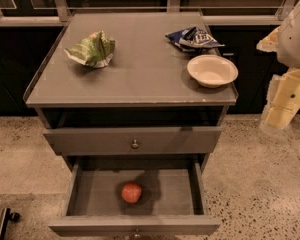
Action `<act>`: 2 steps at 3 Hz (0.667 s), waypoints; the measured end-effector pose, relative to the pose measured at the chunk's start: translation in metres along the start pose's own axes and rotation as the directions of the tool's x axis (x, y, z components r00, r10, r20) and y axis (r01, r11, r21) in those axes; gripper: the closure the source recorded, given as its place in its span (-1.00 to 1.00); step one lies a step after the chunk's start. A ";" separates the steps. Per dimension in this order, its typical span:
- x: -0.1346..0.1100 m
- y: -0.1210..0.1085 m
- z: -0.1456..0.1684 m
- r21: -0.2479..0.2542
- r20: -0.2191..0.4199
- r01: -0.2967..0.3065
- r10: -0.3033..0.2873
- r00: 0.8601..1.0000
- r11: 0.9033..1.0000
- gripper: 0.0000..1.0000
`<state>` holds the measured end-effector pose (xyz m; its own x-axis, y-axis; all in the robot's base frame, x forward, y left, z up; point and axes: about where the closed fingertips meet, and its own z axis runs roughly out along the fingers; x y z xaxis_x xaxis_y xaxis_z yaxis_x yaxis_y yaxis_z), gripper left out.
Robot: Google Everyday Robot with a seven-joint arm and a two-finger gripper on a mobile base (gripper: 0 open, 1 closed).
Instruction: Pick apple from middle drawer and place on counter
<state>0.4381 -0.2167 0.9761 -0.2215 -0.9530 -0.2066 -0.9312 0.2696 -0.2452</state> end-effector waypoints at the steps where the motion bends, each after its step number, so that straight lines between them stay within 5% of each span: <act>1: 0.000 0.000 0.000 0.000 0.000 0.000 0.000 1.000 1.000 -1.00; 2: 0.000 0.000 0.006 -0.003 0.050 -0.011 0.011 0.999 1.000 -1.00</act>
Offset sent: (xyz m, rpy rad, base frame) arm 0.0051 0.0000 -0.0189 0.1287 -0.0019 0.0078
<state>0.4401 -0.2161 0.9707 -0.2169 -0.9420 -0.2561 -0.9297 0.2793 -0.2402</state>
